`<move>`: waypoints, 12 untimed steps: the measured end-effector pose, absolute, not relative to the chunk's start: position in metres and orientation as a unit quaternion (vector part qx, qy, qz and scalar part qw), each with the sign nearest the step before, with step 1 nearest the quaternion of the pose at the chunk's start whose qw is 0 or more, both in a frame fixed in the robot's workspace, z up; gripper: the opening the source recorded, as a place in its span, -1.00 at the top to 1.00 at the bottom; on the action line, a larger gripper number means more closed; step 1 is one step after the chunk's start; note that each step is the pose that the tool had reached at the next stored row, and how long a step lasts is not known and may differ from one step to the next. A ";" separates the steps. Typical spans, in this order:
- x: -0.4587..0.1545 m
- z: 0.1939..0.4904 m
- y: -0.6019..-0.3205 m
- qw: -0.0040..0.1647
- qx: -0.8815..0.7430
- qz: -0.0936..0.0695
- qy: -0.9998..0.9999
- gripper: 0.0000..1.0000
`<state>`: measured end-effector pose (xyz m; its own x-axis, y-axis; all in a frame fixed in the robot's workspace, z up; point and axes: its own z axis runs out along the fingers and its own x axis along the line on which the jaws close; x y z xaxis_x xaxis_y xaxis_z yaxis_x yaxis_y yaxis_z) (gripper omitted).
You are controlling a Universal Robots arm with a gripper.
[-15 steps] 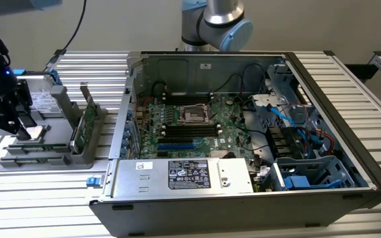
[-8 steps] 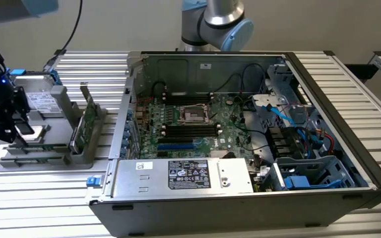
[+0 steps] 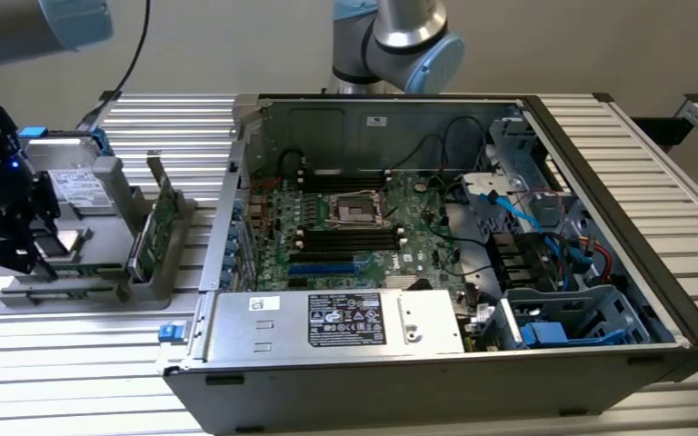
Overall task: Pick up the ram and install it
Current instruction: 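Pick up the ram and move it above insertion slot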
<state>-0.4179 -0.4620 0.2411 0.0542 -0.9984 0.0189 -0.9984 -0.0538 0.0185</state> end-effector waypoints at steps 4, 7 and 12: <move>-0.418 0.234 -0.464 0.013 0.726 0.000 -0.688 0.15; -0.417 0.228 -0.466 0.013 0.726 0.000 -0.687 0.15; -0.414 0.219 -0.469 0.013 0.728 0.001 -0.686 0.15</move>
<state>-0.4137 -0.4691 0.2193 0.0592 -0.9981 0.0189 -0.9981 -0.0589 0.0185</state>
